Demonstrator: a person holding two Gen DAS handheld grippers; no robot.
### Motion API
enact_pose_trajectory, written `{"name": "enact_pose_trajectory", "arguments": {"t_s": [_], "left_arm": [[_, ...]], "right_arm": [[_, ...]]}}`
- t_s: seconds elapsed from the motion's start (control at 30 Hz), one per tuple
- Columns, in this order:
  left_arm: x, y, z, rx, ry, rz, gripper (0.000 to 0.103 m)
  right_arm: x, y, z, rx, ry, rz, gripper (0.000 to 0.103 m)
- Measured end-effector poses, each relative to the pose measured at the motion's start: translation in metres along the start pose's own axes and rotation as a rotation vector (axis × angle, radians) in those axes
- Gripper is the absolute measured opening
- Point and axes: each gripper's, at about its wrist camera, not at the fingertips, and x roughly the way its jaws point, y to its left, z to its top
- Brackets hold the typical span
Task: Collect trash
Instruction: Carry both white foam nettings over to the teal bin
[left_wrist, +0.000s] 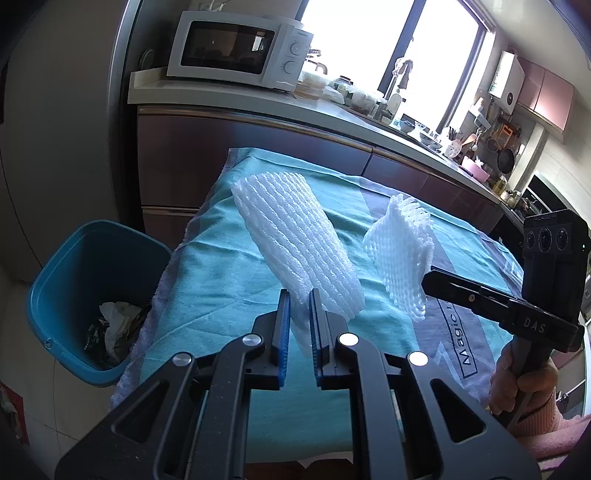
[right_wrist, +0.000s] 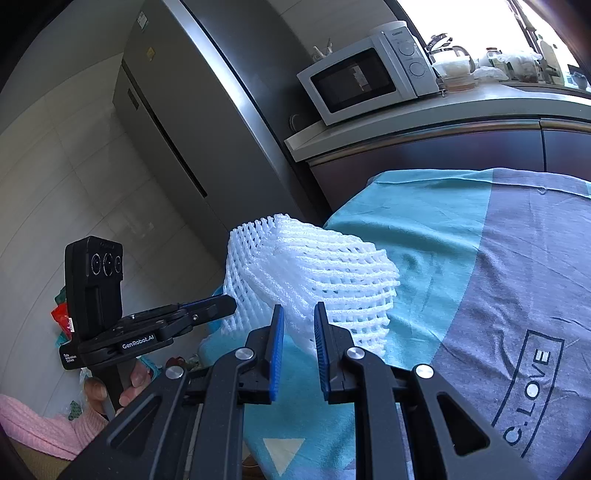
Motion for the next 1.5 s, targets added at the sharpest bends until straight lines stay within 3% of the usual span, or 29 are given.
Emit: {"name": "enact_pose_trajectory", "arguments": {"t_s": [1.5], "left_arm": [[-0.035,0.057,-0.002,-0.084,-0.068,0.092,0.011]], "right_arm": [[0.040,0.040,0.012,-0.087,0.058,0.078,0.015]]}}
